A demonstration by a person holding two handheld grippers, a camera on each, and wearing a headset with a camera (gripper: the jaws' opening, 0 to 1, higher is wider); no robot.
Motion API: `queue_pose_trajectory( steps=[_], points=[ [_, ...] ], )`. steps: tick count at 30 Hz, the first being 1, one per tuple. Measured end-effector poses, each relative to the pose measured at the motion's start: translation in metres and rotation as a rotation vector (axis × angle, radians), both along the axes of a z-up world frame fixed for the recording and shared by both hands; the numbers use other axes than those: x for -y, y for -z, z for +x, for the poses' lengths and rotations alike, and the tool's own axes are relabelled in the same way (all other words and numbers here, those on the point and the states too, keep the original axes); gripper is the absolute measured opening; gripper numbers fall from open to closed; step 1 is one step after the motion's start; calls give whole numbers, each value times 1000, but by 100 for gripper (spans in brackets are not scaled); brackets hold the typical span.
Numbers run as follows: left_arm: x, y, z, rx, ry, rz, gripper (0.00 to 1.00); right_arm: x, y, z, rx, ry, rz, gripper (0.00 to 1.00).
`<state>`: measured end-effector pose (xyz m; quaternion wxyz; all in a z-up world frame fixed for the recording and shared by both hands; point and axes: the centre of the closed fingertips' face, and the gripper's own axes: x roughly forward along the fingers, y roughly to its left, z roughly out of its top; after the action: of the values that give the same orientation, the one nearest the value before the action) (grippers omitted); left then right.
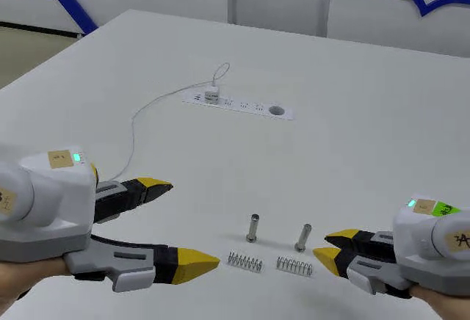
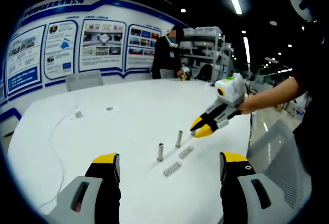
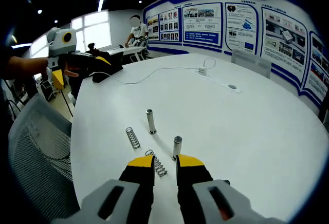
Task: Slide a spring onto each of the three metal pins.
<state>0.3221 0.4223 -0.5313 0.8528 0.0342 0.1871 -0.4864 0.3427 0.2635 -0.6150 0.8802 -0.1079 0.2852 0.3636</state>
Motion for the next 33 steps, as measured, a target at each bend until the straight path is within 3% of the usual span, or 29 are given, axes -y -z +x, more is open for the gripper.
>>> queue_pose_trajectory(
  steps=[6,15,19,23,30,33],
  points=[
    [1,5,2,-13,4,7,81,-12,7,-6,-23,-55,23,19],
    [3,12,5,-29,11,11,81,-14,16,-6,-39,-83,-7,21],
    [7,5,6,-38,5,-36,81,-14,21,-5,-47,-89,-19,21],
    [4,9,9,-28,11,5,81,-15,26,-6,-56,-108,-30,21],
    [4,16,6,-45,12,11,81,-15,39,-8,-75,-141,-69,21],
    [4,18,4,-53,12,12,81,-14,45,-5,-44,-176,-113,20]
  ],
)
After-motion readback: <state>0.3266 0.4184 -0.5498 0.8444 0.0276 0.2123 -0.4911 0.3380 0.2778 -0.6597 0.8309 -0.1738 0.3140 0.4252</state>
